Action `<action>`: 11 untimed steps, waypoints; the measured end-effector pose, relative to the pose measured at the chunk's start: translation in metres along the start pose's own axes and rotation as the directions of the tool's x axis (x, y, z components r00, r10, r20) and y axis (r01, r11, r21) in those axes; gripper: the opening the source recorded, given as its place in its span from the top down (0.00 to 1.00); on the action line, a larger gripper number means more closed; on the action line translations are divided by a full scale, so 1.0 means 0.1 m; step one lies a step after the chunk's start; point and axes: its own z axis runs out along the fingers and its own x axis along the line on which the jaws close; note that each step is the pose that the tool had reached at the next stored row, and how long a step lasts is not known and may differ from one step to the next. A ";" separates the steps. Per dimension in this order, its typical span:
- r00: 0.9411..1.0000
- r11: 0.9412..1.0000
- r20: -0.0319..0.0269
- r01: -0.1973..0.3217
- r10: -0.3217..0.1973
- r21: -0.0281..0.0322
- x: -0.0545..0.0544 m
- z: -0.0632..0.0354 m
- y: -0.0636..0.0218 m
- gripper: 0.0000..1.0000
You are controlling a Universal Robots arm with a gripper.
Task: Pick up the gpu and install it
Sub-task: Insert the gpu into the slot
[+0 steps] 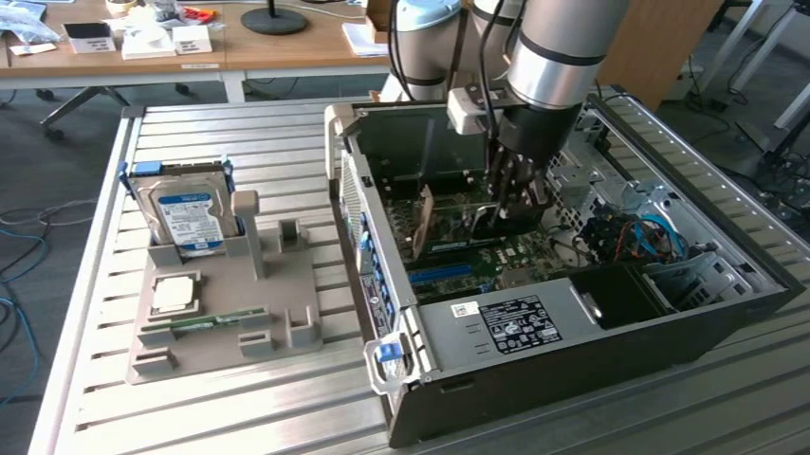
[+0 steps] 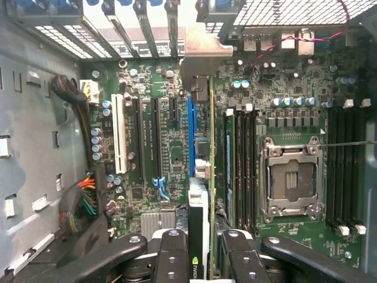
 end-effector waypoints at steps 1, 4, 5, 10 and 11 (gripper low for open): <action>1.000 1.000 0.000 0.000 0.000 0.000 0.00 0.012 0.005 0.73; 1.000 1.000 0.000 0.000 0.000 0.000 0.00 0.033 0.014 0.73; 1.000 1.000 0.000 0.000 0.000 0.000 0.00 0.034 0.014 0.73; 1.000 1.000 0.000 0.000 0.000 0.000 0.00 0.042 0.014 0.73; 1.000 1.000 0.000 0.000 0.000 0.000 0.00 0.045 0.014 0.73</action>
